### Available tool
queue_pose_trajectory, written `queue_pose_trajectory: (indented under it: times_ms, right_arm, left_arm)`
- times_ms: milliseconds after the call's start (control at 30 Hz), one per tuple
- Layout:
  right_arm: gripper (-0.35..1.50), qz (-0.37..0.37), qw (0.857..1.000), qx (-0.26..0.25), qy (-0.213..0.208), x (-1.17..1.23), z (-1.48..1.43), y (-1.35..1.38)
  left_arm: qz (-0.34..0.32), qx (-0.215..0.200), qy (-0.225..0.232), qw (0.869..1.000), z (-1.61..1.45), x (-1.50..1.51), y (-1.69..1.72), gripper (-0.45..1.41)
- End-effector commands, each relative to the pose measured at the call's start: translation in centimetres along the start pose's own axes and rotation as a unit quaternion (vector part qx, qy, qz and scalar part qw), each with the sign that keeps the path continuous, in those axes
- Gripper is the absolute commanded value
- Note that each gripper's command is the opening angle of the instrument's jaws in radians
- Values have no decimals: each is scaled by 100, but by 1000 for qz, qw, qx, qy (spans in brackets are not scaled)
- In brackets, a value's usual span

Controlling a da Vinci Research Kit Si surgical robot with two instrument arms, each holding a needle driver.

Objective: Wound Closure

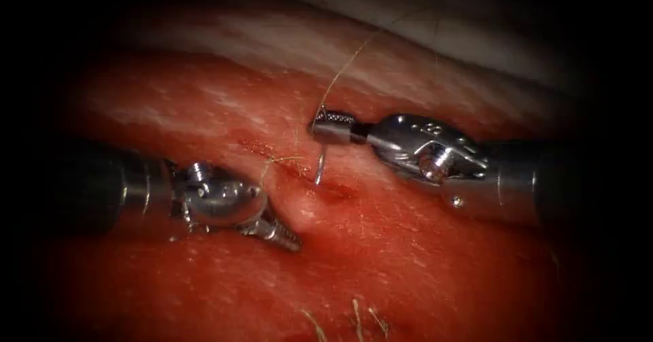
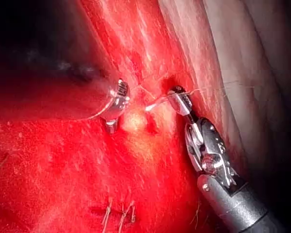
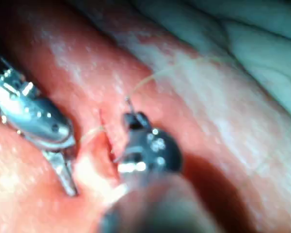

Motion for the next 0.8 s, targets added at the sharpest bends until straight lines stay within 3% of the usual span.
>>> queue_pose_trajectory:
  times_ms: [33,267,467,800]
  right_arm:
    - [-35,18,1000,11,2,0,13,6]
    - [-35,68,996,51,0,-6,15,5]
    - [-35,132,986,92,-34,-21,29,-14]
    - [-35,213,972,91,-47,-28,23,-20]
  left_arm:
    - [0,-1,0,1000,8,-2,0,-15]
    - [0,-2,0,1000,6,-2,1,-15]
    - [0,-3,0,1000,5,-2,1,-16]
    - [0,-4,0,1000,3,-1,1,-16]
